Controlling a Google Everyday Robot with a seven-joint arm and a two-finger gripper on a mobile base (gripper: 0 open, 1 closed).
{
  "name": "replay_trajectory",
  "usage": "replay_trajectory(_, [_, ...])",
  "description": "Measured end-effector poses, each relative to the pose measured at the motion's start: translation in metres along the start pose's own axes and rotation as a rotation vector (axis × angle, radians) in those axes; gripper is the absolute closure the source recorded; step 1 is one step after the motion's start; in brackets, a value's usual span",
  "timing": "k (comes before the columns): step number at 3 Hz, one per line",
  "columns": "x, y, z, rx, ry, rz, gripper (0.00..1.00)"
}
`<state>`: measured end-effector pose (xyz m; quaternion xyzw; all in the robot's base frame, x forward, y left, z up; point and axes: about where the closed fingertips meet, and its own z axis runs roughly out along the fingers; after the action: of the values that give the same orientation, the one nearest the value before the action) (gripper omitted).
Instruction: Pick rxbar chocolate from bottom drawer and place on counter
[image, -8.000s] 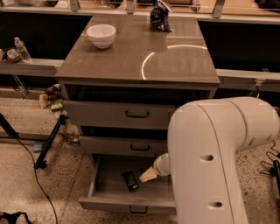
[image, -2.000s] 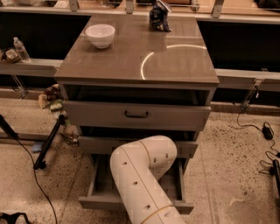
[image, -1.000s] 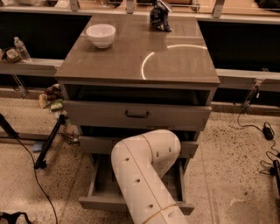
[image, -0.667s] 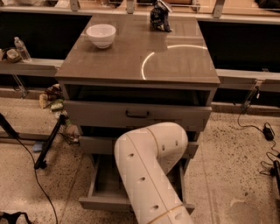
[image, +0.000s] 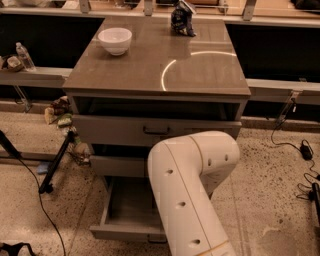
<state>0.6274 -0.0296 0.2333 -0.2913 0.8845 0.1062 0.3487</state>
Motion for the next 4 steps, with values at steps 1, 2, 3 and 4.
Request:
replay_trajectory(1, [-0.006,-0.025,-0.054,-0.043,-0.008,-0.031,1.0])
replay_trajectory(2, [-0.009,-0.033,-0.085,-0.087,0.0,-0.072,1.0])
replay_trajectory(3, [-0.01,-0.026,-0.085,-0.115,-0.004,-0.109,1.0])
replay_trajectory(4, [-0.011,-0.025,-0.085,-0.119,-0.006,-0.106,1.0])
